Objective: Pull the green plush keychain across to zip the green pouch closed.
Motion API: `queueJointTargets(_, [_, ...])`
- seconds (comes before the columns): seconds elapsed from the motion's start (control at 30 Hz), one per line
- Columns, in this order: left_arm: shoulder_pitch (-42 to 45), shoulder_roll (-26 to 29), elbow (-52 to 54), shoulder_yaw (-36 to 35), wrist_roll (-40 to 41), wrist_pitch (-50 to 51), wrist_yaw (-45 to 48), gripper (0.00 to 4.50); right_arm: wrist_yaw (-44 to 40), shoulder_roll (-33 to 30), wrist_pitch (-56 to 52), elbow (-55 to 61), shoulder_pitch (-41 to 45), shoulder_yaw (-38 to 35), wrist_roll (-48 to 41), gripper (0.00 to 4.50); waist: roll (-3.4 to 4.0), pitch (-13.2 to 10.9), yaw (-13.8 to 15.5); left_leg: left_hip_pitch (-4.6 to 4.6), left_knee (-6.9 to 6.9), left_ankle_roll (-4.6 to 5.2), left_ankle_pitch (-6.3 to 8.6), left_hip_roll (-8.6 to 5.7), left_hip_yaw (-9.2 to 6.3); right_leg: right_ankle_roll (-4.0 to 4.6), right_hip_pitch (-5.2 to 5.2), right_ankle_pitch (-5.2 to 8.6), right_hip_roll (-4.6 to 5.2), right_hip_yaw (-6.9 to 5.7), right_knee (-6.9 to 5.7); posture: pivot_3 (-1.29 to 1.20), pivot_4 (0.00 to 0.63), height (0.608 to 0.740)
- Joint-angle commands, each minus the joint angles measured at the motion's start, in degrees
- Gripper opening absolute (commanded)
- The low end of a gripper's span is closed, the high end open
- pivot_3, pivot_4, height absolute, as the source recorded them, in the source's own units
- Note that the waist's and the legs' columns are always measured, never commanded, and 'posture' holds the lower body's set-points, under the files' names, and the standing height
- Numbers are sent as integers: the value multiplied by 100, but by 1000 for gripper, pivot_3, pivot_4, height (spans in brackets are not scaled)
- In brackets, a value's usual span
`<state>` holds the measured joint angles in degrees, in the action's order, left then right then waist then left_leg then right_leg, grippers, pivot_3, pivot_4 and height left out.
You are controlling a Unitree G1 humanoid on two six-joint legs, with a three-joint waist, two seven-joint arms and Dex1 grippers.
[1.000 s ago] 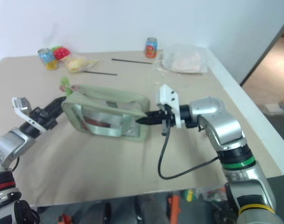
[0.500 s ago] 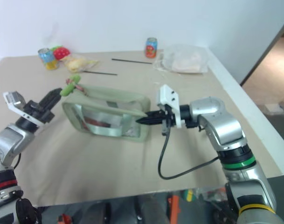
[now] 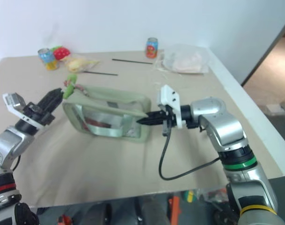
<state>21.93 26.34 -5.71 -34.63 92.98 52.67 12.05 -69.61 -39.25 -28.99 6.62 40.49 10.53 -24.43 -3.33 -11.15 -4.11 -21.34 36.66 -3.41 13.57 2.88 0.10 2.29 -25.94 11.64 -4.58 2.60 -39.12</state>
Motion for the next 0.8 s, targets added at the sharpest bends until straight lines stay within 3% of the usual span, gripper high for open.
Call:
queueJointTargets(0.03, [128, 210, -80, -211, -102, -240, -61, 2505, 10, -69, 22, 184, 23, -183, -35, 0, 0, 0, -1, 0, 0, -2, -1, 0, 1, -1, 0, 0, 0, 1, 0, 0, 150, 740])
queueJointTargets(0.1, [155, 209, -204, -202, 5, -210, -73, 3213, 8, -65, 25, 178, 33, -182, -37, 0, 0, 0, -1, 1, -1, -4, -2, -1, 1, -2, 0, -1, -1, 1, 0, 0, 150, 740])
queueJointTargets(0.6, [485, -41, -518, 271, 65, 162, -78, 3213, 107, -103, 2, 273, -32, -267, -73, 0, 0, 0, -1, -2, -4, -7, -2, -1, -3, -3, -1, -2, -1, 0, 4, 0, 150, 740])
queueJointTargets(0.63, [515, -52, -541, 270, 74, 168, -52, 2687, 116, -104, 0, 276, -34, -267, -78, 0, 0, 0, -2, -2, -4, -8, -2, -1, -2, -3, -1, -2, -1, 0, 4, 0, 150, 740])
queueJointTargets(0.8, [590, -26, -557, 216, 108, 196, 67, 1041, 135, -117, 8, 300, -68, -280, -85, 0, 0, 0, -2, -3, -4, -9, -3, -3, 0, -3, -1, -2, 1, 2, 4, 0, 150, 740])
